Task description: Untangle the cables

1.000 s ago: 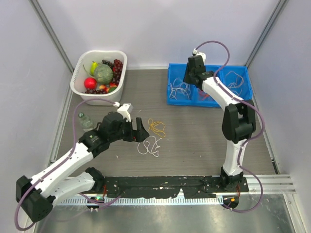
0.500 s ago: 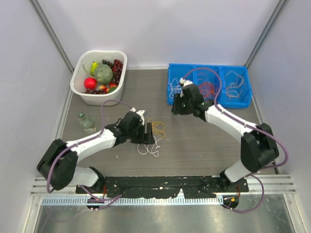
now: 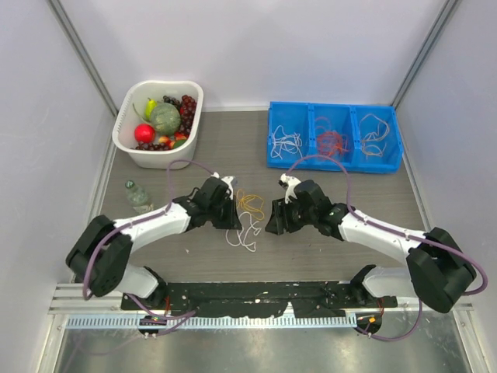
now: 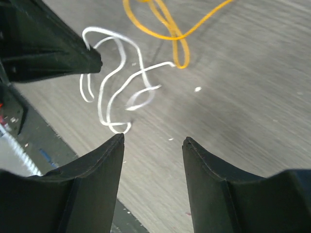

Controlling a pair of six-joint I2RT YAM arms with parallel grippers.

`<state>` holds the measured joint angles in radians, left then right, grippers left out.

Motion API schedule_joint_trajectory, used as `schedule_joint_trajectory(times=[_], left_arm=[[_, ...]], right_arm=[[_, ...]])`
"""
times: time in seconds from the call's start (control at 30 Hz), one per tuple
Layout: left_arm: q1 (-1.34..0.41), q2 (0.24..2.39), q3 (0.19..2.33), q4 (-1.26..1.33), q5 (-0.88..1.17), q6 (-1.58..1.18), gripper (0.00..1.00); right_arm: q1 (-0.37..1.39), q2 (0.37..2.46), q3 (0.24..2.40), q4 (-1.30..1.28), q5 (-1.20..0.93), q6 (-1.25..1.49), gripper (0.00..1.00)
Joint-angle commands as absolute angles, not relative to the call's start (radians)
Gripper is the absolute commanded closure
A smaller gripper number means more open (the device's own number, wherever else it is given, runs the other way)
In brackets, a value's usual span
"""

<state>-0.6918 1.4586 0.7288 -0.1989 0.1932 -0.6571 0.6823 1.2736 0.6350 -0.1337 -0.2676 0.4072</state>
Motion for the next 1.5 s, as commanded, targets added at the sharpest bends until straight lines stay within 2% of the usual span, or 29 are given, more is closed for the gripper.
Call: schedule_joint_trajectory(times=[0.0, 0.13, 0.3, 0.47, 0.63, 0.93, 1.2, 1.27, 1.33, 1.37, 1.4, 1.43, 1.47], left_arm=[[-0.696, 1.249, 0.742, -0.232, 0.225, -0.664, 1.0], [-0.696, 1.037, 0.755, -0.241, 0.261, -0.655, 1.0], [-0.698, 0.924, 0.86, -0.333, 0.278, -0.615, 1.0], [-0.696, 0.899, 1.0, -0.413, 0.259, -0.595, 1.0], [-0.695, 0.908, 1.081, -0.413, 0.252, -0.644, 1.0], [-0.695, 0.923, 1.126, -0.364, 0.262, -0.678, 1.0], [-0.695, 0.933, 1.117, -0.315, 0.301, -0.721, 1.0], [-0.695, 0.934, 1.114, -0.302, 0.31, -0.732, 1.0], [-0.696, 0.934, 1.114, -0.293, 0.321, -0.738, 1.0], [-0.698, 0.931, 1.112, -0.293, 0.321, -0.738, 1.0], [-0.696, 0.93, 1.112, -0.293, 0.319, -0.735, 1.0], [-0.695, 0.927, 1.112, -0.296, 0.313, -0.73, 1.0], [-0.696, 0.923, 1.112, -0.301, 0.304, -0.724, 1.0]], right_arm=[[0.706, 1.2, 0.606, 0.061, -0.38, 0.44, 0.42], [0.707, 1.151, 0.62, 0.092, -0.439, 0.419, 0.39], [0.707, 1.1, 0.734, 0.063, -0.449, 0.353, 0.38], [0.707, 1.055, 0.842, 0.046, -0.491, 0.288, 0.36], [0.73, 1.072, 0.85, 0.188, -0.61, 0.342, 0.35], [0.868, 1.134, 0.833, 0.402, -0.543, 0.41, 0.36], [0.916, 1.143, 0.808, 0.501, -0.371, 0.425, 0.37], [0.92, 1.147, 0.799, 0.523, -0.339, 0.433, 0.39], [0.92, 1.15, 0.79, 0.537, -0.324, 0.442, 0.46], [0.917, 1.155, 0.788, 0.54, -0.319, 0.443, 0.57], [0.919, 1.157, 0.788, 0.538, -0.322, 0.443, 0.63], [0.919, 1.158, 0.79, 0.531, -0.318, 0.443, 0.74], [0.919, 1.16, 0.793, 0.522, -0.313, 0.446, 0.8]])
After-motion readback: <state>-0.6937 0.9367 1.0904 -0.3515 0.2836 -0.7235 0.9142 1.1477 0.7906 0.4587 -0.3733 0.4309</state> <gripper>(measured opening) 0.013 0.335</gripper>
